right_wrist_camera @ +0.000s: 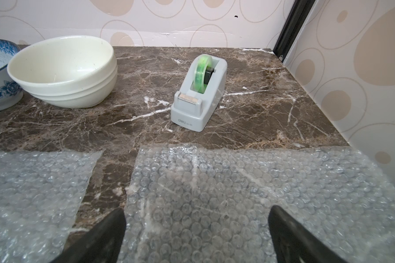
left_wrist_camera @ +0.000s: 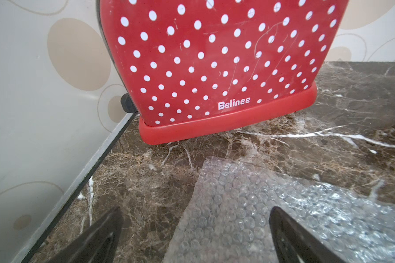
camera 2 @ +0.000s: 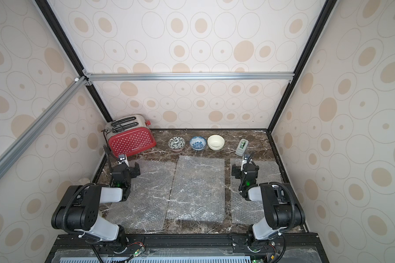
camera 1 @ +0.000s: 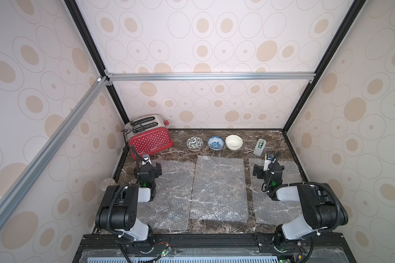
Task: Wrap bowls in bubble wrap
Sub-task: Pick up the bowl from the center of the board.
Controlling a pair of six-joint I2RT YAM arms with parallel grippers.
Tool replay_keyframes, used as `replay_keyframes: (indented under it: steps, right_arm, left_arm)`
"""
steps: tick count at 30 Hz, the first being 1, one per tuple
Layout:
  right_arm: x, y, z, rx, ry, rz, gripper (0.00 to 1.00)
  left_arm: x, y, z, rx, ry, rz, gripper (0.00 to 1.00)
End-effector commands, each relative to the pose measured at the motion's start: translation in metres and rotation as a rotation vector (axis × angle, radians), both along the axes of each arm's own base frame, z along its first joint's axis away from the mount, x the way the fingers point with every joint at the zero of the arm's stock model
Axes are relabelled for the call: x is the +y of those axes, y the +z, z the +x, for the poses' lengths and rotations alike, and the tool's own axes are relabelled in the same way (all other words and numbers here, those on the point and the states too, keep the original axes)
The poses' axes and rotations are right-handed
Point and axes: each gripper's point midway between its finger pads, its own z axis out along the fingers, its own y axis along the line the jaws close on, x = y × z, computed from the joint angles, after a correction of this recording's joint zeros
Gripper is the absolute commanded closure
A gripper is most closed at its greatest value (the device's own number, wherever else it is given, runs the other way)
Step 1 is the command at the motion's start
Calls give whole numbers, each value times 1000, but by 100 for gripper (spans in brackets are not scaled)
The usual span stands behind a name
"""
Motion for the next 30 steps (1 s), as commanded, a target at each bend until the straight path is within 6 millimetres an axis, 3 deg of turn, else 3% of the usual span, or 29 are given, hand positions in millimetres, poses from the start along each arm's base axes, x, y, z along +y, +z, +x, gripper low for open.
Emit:
replay_keyframes:
  steps: [1, 16, 19, 22, 24, 27, 30]
  right_arm:
    - [-3, 9, 2, -29, -14, -2, 0]
    - [-4, 12, 2, -43, -17, 0, 0]
    - [-7, 35, -3, -56, -36, -5, 0]
    - [-19, 71, -13, -24, -134, 53, 0]
    - [-17, 91, -16, -27, -148, 121, 0]
    - [3, 99, -9, 35, -78, 238, 0]
    - [30, 97, 1, 176, 12, 349, 2]
  left_arm:
    - [0, 11, 6, -30, 4, 5, 1]
    - [-1, 13, 6, -40, -8, 3, 1]
    - [-9, 29, 7, -11, -47, 9, 1]
    - [4, 55, -3, 37, 69, -50, 1]
    - [6, 70, -8, 49, 113, -117, 1]
    - [1, 76, -12, 56, 163, -276, 1]
    - [-34, 74, -4, 108, 9, -415, 1]
